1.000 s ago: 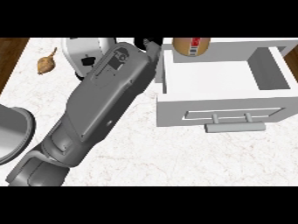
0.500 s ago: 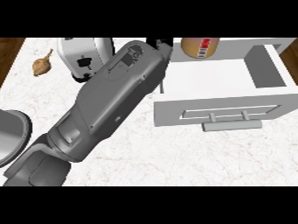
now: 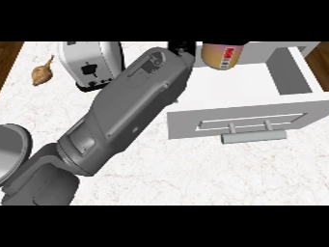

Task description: Pick up the can, place it into the drawer and close the drawer

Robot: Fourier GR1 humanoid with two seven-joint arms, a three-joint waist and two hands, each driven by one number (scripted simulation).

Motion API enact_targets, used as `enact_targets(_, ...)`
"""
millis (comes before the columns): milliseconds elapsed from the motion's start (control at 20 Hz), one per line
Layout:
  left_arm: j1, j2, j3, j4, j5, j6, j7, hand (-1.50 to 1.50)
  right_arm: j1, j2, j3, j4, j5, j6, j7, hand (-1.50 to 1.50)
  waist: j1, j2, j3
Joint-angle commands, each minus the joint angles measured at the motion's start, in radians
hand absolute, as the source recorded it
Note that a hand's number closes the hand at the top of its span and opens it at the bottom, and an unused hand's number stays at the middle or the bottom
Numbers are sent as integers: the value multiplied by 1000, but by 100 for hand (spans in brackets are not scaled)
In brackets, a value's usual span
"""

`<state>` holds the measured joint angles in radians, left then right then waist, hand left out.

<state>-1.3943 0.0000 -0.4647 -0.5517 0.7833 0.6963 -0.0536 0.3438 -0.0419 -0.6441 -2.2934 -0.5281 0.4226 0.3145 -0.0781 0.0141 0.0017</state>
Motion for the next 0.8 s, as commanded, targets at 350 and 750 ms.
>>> enact_targets(350, 8, 0, -102, 97, 91, 60, -61, -150, -12, -21, -18, 7, -48, -1, 25, -150, -15, 4, 0)
enact_targets(750, -8, 0, -129, 117, 155, 78, -107, -150, -34, -5, 21, 0, 33, 9, 17, -150, -22, 11, 0)
